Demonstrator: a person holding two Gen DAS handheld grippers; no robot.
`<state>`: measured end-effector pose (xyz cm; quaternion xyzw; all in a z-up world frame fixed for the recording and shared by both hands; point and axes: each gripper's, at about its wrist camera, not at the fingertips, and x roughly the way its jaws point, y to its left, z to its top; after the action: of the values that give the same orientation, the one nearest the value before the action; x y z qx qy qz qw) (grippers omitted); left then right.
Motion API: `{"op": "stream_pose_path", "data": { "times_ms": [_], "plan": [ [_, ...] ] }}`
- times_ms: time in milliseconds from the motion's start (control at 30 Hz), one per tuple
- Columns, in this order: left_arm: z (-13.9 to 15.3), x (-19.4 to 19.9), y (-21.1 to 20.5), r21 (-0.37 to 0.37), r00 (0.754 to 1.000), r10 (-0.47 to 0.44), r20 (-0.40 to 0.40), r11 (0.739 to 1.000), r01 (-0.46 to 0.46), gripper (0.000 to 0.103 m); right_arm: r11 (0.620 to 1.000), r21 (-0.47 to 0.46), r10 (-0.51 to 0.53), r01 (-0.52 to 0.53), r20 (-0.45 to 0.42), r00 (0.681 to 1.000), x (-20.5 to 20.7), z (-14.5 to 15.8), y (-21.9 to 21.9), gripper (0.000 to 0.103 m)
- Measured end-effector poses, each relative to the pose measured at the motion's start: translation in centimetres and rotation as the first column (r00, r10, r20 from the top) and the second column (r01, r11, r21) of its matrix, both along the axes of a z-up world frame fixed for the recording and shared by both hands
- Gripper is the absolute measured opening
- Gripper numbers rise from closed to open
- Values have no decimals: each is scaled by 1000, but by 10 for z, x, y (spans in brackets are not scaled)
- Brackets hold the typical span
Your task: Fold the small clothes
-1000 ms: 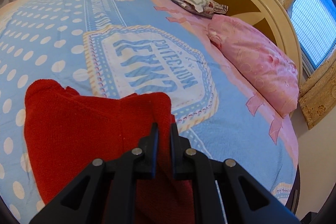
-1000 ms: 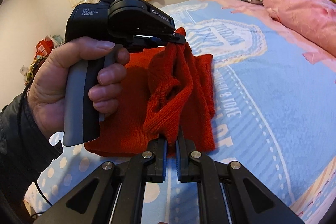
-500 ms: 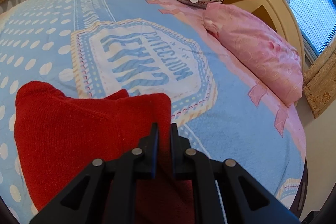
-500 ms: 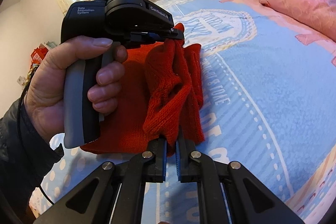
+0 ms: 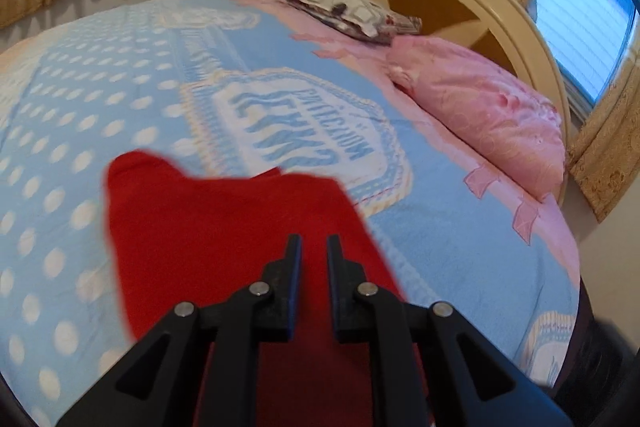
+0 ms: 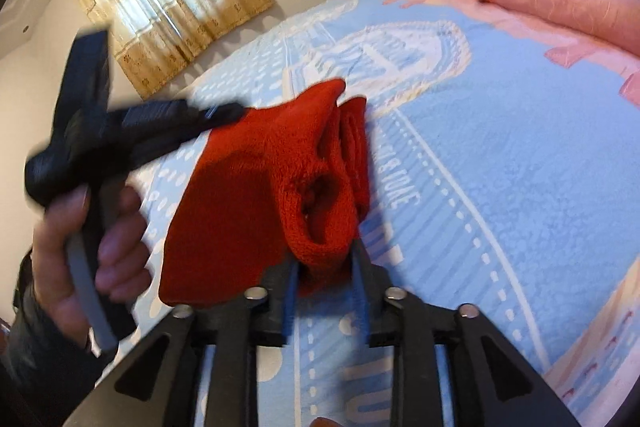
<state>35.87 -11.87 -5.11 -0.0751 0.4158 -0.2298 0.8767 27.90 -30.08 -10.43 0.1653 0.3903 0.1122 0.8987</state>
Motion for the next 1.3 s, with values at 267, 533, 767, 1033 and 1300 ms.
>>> {"op": "stream_pose_path", "data": {
  "times_ms": [267, 533, 767, 1033, 1300],
  "plan": [
    [-18, -66, 54, 46, 995, 83, 58, 995, -86, 27, 996, -77, 41, -34, 93, 995, 5, 39, 8, 44],
    [-32, -81, 43, 108, 989, 99, 107, 988, -111, 44, 977, -156, 142, -146, -36, 989, 55, 17, 42, 29],
    [-35, -97, 45, 96, 988, 93, 122, 990, -105, 64, 979, -191, 69, -72, -24, 997, 52, -5, 14, 0],
    [-50, -93, 37, 151, 991, 106, 83, 981, -117, 69, 990, -131, 56, -51, 39, 998, 49, 13, 4, 2],
    [-50, -95, 35, 158, 991, 103, 81, 981, -114, 72, 995, -58, 84, -84, 8, 996, 80, 23, 16, 77]
  ]
}}
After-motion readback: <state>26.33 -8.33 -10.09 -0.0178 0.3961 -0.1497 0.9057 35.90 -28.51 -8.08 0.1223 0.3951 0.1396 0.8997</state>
